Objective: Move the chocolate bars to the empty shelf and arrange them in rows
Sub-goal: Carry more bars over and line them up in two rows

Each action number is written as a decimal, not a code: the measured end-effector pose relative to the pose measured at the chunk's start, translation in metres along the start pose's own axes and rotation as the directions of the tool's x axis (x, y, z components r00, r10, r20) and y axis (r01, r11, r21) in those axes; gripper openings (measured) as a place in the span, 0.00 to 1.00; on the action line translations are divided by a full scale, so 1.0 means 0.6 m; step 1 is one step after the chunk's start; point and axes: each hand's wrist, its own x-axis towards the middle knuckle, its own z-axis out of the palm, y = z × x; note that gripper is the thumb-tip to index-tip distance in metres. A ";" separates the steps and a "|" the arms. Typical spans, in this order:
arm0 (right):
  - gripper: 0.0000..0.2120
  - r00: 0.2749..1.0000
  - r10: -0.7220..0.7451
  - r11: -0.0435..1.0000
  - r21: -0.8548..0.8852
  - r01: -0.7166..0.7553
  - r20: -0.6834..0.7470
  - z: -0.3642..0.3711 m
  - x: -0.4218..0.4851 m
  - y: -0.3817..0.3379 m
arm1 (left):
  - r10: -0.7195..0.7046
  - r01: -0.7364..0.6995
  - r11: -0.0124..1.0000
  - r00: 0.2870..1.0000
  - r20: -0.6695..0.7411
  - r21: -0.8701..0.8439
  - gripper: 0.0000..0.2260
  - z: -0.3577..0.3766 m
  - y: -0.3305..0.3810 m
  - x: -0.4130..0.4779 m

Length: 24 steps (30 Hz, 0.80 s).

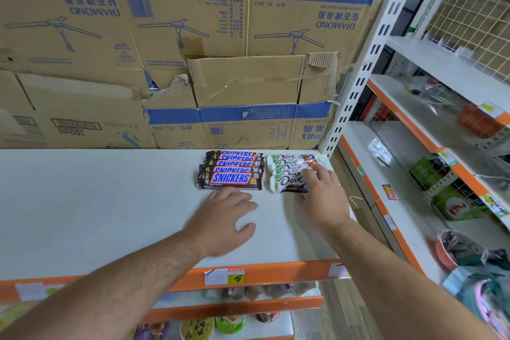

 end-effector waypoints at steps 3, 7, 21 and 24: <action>0.23 1.000 -0.001 1.000 -0.010 0.001 0.003 -0.010 -0.032 -0.019 | 0.006 -0.006 1.000 1.000 0.002 0.006 0.25 -0.004 -0.003 0.004; 0.20 0.995 0.013 0.999 -0.044 -0.008 0.096 -0.022 -0.079 -0.046 | 0.013 -0.013 0.999 1.000 0.017 -0.032 0.24 -0.005 -0.007 0.007; 0.21 0.966 -0.197 0.977 0.112 0.179 0.167 -0.066 -0.162 -0.206 | -0.197 0.197 0.980 0.980 0.028 -0.011 0.22 -0.117 -0.032 -0.129; 0.20 0.939 -0.295 0.949 0.166 0.267 0.176 -0.065 -0.182 -0.245 | -0.313 0.313 0.950 0.949 0.017 -0.002 0.22 -0.145 -0.034 -0.202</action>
